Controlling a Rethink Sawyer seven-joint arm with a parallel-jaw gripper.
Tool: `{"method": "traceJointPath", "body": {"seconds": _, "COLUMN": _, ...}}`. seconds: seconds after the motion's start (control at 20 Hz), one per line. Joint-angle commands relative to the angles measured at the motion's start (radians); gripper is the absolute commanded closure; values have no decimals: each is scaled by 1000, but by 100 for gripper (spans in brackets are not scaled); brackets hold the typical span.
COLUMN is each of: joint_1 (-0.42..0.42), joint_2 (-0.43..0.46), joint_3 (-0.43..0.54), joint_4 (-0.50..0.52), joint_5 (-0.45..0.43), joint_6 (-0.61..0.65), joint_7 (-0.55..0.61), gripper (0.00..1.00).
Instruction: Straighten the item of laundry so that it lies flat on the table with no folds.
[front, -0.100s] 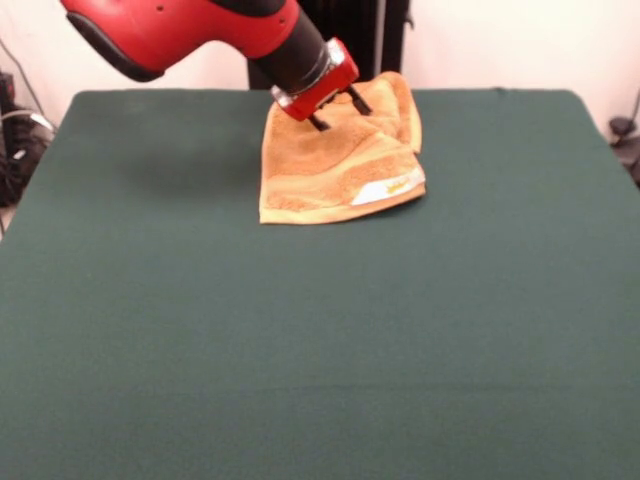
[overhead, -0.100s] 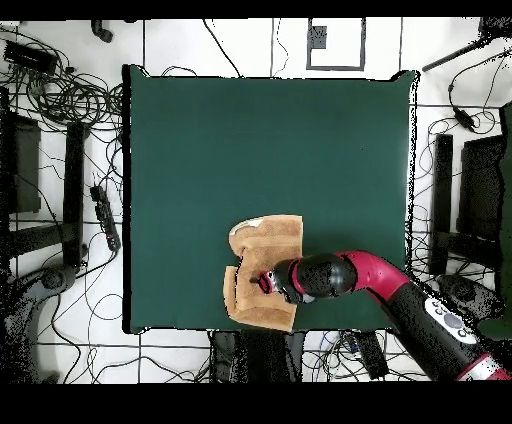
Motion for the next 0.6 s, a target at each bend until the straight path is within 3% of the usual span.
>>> {"method": "traceJointPath", "body": {"seconds": 0.05, "joint_1": 36, "joint_2": 4, "joint_3": -8, "joint_4": -297, "joint_5": -154, "joint_6": 3, "joint_7": -352, "gripper": 0}}
{"method": "traceJointPath", "body": {"seconds": 0.4, "joint_1": -11, "joint_2": 62, "joint_3": 6, "joint_4": -269, "joint_5": -76, "joint_6": -52, "joint_7": -280, "gripper": 0}}
{"method": "traceJointPath", "body": {"seconds": 0.6, "joint_1": -20, "joint_2": 109, "joint_3": 26, "joint_4": -258, "joint_5": 37, "joint_6": -61, "joint_7": -175, "gripper": 0}}
